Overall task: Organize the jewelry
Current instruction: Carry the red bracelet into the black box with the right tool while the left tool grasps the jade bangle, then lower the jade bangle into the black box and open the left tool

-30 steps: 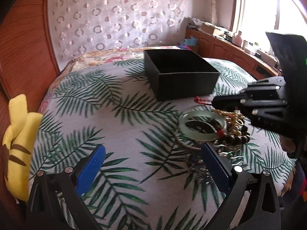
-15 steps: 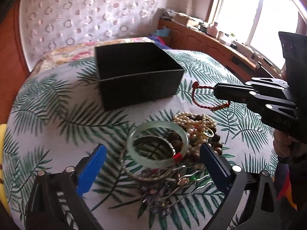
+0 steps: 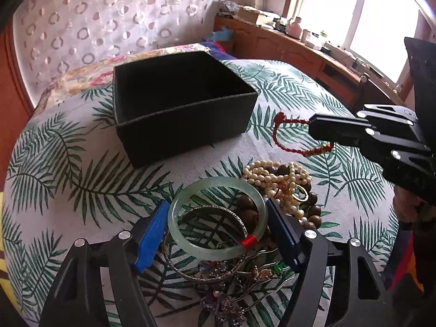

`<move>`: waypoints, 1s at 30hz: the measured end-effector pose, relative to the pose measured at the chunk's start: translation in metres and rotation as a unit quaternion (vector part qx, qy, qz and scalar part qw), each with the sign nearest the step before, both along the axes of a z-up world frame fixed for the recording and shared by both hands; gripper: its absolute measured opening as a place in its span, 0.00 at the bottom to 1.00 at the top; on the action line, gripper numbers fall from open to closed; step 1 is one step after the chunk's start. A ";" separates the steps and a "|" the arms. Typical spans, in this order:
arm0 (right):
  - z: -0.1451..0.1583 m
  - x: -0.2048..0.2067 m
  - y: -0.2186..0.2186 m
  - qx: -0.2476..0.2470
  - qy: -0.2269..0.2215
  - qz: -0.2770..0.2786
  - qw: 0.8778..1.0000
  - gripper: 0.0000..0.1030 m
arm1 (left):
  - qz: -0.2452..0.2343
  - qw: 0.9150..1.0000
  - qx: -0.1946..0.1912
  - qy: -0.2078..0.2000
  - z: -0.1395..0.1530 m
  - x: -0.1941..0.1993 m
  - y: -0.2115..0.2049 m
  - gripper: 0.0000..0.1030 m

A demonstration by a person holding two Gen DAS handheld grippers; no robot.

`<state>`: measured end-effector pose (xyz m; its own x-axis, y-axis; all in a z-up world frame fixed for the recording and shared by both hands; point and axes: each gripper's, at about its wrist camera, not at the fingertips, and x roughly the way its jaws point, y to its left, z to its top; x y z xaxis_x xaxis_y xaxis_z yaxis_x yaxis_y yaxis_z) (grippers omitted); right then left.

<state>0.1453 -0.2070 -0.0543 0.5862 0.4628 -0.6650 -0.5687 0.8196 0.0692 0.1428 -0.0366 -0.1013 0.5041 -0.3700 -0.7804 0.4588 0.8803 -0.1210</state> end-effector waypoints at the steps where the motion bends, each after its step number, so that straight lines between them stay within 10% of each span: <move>1: 0.003 0.000 0.000 0.002 -0.003 0.001 1.000 0.03 | 0.004 1.000 -0.002 -0.005 0.002 -0.001 0.002 0.67; 23: 0.026 0.084 0.039 0.030 0.003 0.006 1.000 0.04 | 0.061 0.994 -0.020 -0.089 0.066 0.022 0.029 0.67; 28: 0.019 0.092 0.035 0.035 0.014 -0.008 0.999 0.46 | 0.066 0.994 -0.019 -0.087 0.066 0.036 0.028 0.67; 30: 0.021 0.093 0.031 0.041 0.011 -0.012 0.999 0.46 | 0.069 0.994 -0.018 -0.088 0.066 0.042 0.028 0.67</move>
<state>0.2381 -0.1762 -0.0334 0.5830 0.5022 -0.6387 -0.5460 0.8243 0.1497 0.1844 -0.0084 -0.0352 0.6797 -0.3139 -0.6630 0.3505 0.9329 -0.0823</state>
